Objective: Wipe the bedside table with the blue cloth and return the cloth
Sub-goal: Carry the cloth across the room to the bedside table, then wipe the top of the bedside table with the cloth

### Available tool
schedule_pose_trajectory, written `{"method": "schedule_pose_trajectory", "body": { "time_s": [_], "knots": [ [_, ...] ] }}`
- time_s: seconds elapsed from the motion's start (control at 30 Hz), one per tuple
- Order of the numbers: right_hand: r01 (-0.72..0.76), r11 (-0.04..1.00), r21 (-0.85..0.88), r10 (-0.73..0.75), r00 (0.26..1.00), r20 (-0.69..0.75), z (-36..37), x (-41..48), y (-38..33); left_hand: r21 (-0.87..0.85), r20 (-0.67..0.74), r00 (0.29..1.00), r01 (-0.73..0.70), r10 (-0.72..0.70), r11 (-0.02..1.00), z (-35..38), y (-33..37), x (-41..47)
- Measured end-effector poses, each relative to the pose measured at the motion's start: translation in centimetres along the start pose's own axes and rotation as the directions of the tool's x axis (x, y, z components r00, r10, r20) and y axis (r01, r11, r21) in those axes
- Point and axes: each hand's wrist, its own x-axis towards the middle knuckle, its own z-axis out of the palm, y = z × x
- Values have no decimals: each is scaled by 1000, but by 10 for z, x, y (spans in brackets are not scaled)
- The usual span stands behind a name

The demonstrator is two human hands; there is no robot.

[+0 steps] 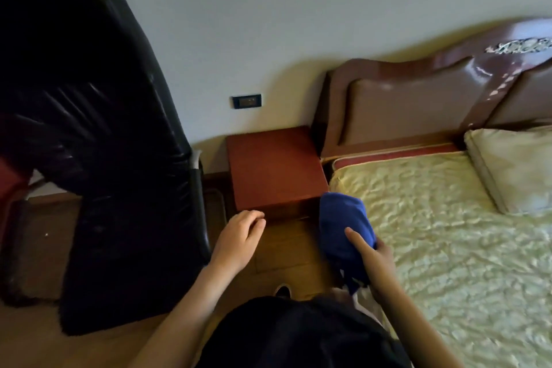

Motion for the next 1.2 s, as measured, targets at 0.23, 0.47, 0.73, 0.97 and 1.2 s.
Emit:
{"method": "schedule_pose_trajectory", "body": {
  "time_s": [0.23,0.47,0.73,0.97,1.2],
  "knots": [
    [-22,989,-147,33,997,72,14,123,-52,-76,-43,970,235,-239,969,16,-5,61],
    [127,919,-373,-66,983,171,54,258,-98,-54,-76,914,396,-399,917,37,-1,138],
    [323,791,-519,-235,945,229,126,364,-121,9,-148,905,404,-398,915,32,-25,267],
    [104,843,-528,99,934,342,203,481,-46,56,-118,931,355,-347,933,104,-131,371],
    [265,715,-648,-82,951,298,212,573,41,384,-109,974,227,-201,895,171,-245,410]
  ]
}}
